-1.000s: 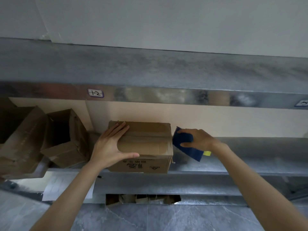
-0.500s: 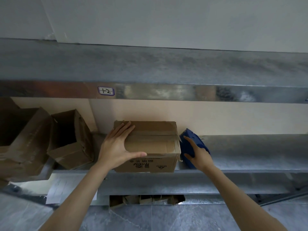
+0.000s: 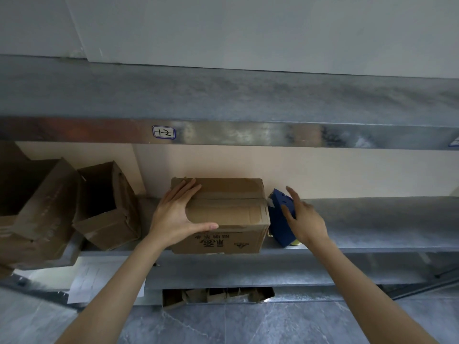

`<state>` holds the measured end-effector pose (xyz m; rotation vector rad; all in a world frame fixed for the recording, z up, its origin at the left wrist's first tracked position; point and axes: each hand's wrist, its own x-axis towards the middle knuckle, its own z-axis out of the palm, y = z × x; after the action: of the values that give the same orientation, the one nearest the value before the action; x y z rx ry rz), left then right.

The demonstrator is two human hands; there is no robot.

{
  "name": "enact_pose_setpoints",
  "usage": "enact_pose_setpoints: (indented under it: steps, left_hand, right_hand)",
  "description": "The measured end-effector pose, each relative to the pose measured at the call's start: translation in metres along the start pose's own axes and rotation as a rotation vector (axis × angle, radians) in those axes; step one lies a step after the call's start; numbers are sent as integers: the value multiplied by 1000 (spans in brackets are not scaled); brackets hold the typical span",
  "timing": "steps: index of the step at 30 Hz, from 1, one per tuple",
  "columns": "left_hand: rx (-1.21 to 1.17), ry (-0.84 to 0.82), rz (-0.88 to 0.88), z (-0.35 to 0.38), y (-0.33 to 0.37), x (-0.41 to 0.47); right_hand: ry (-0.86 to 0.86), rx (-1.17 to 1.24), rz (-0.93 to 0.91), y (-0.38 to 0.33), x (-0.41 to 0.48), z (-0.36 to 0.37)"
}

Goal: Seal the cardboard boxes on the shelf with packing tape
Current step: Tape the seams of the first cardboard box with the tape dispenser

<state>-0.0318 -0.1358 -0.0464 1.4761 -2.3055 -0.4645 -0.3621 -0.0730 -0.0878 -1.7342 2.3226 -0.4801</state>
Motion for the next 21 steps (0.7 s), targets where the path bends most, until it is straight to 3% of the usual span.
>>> enact_pose_setpoints:
  steps: [3, 11, 15, 21]
  left_hand:
    - [11, 4, -2, 0, 0, 0]
    - [16, 1, -4, 0, 2, -2]
    - [18, 1, -7, -1, 3, -2]
    - [17, -2, -10, -1, 3, -2]
  right_hand:
    - [124, 132, -34, -18, -2, -11]
    - [59, 550, -33, -60, -7, -13]
    - [107, 586, -20, -62, -5, -8]
    - [193, 456, -98, -62, -6, 9]
